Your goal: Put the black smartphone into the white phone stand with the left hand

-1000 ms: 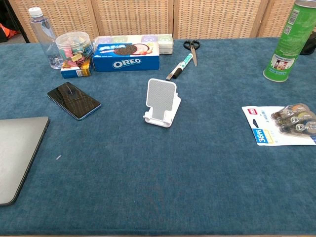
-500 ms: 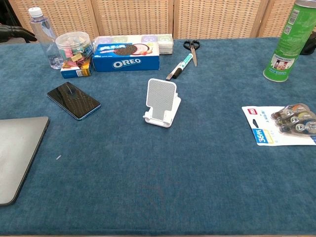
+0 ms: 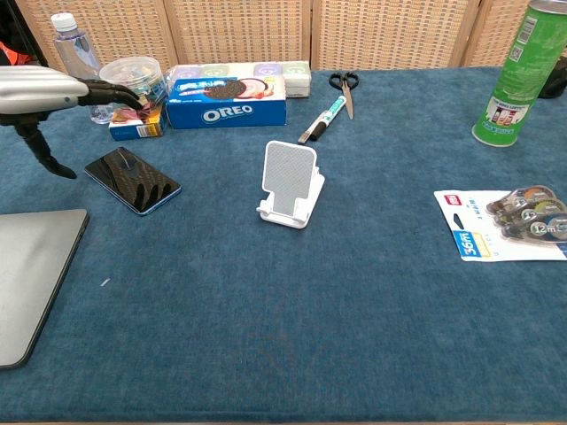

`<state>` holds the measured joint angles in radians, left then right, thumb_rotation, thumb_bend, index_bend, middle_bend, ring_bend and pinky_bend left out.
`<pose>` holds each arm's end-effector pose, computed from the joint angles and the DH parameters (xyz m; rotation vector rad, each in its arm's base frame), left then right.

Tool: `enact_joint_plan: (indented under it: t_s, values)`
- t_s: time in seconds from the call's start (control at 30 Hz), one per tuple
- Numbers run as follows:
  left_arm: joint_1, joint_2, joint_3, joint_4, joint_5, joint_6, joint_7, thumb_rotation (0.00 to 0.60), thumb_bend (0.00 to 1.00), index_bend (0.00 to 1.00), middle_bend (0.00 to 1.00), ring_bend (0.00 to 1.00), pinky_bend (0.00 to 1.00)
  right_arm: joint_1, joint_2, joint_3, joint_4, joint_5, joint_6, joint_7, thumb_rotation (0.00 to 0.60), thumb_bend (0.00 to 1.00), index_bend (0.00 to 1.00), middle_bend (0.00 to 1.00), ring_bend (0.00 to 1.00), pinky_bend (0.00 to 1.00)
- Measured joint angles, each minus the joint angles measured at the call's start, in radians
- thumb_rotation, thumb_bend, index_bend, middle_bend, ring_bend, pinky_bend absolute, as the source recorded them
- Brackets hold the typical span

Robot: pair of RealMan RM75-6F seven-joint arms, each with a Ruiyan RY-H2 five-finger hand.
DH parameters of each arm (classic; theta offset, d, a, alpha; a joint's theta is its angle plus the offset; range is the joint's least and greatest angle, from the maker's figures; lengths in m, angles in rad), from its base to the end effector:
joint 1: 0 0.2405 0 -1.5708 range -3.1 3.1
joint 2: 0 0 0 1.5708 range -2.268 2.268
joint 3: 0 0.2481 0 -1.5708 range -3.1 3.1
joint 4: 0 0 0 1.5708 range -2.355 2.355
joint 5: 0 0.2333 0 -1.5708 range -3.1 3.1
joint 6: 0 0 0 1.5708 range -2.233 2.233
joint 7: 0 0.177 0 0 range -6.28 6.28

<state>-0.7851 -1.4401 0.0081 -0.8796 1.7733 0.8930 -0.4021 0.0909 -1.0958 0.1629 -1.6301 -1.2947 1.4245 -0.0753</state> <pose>-0.2453 0.4328 0.0170 -2.1478 -0.6611 -0.7327 -0.3344 -0.2400 0.1636 1.2077 -0.9015 0.8024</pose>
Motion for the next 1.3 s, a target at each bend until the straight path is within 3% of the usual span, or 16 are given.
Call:
enact_joint_plan:
  t_s: [0.53, 1.13, 1.3]
  values:
    - [-0.070, -0.083, 0.067, 0.063, -0.018, -0.078, 0.030, 0.600, 0.00, 0.15, 0.12, 0.10, 0.20, 0.002, 0.007, 0.001, 0.004, 0.018, -0.013, 0.015, 0.600, 0.00, 0.00, 0.00, 0.00, 0.00]
    - [-0.086, -0.144, 0.090, 0.082, -0.069, -0.102, 0.128, 0.600, 0.00, 0.20, 0.15, 0.12, 0.21, 0.000, 0.016, 0.000, 0.003, 0.018, -0.015, 0.034, 0.600, 0.00, 0.00, 0.00, 0.00, 0.00]
    - [-0.079, -0.157, 0.097, 0.091, -0.078, -0.096, 0.119, 0.600, 0.00, 0.26, 0.20, 0.16, 0.26, 0.000, 0.015, -0.001, 0.003, 0.018, -0.015, 0.036, 0.600, 0.00, 0.00, 0.00, 0.00, 0.00]
